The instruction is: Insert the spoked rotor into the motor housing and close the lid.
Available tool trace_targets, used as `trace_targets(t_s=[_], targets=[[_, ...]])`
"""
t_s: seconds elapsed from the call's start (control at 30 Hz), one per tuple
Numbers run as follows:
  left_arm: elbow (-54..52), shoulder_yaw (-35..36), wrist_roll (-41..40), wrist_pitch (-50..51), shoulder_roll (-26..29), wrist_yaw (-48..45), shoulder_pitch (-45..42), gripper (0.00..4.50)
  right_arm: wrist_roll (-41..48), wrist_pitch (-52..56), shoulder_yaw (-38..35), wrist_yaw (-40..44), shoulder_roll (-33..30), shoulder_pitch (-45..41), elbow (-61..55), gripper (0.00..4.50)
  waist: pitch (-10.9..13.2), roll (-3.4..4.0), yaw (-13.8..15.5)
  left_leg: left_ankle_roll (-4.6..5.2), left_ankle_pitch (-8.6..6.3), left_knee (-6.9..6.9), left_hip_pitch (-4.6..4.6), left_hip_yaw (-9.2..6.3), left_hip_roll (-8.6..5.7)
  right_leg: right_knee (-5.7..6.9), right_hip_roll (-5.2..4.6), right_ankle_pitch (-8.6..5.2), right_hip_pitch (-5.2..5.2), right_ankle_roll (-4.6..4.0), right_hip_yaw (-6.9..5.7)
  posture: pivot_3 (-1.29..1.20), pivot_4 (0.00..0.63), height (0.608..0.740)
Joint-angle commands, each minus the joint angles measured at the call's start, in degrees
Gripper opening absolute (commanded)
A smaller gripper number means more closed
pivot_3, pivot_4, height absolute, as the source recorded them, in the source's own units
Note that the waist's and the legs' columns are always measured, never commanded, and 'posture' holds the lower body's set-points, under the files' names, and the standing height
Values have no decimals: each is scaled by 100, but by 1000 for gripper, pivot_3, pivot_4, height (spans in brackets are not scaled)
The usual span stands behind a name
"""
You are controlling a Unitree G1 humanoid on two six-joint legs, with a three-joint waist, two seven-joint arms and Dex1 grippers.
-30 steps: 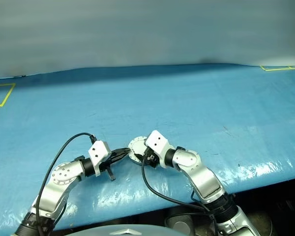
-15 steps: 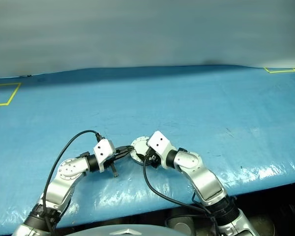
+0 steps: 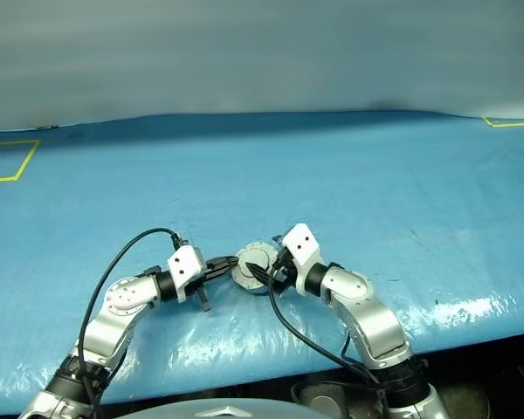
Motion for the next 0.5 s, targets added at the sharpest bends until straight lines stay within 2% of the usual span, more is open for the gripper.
trace_targets(t_s=[0.03, 0.1, 0.33, 0.5], targets=[[328, -172, 198, 47, 21, -78, 112, 0, 314, -5, -134, 265, -171, 19, -509, 4464, 0, 0, 1, 5, -3, 0, -2, 0, -4, -1, -2, -2, 0, 6, 0, 0, 150, 740], [387, -163, 225, -18, 35, -74, 125, 0, 541, 56, -282, 286, -170, 67, -587, 4464, 0, 0, 2, 15, -9, 0, -2, 0, -13, -3, -9, -11, 3, 22, -1, 0, 150, 740], [431, -150, 255, -128, 55, -94, 159, 0, 1926, 1368, -1169, 13, 144, 334, -317, 4464, 13, -6, 3, 41, -29, 0, -15, 5, -26, -13, -22, -12, 27, 37, 3, 0, 150, 740], [381, -136, 272, -118, 60, -95, 188, 0, 2138, 1772, -1372, -268, 228, 464, -91, 4464, 21, 8, -3, 40, -29, 0, -15, 3, -26, -16, -23, -13, 30, 36, 0, 0, 150, 740]])
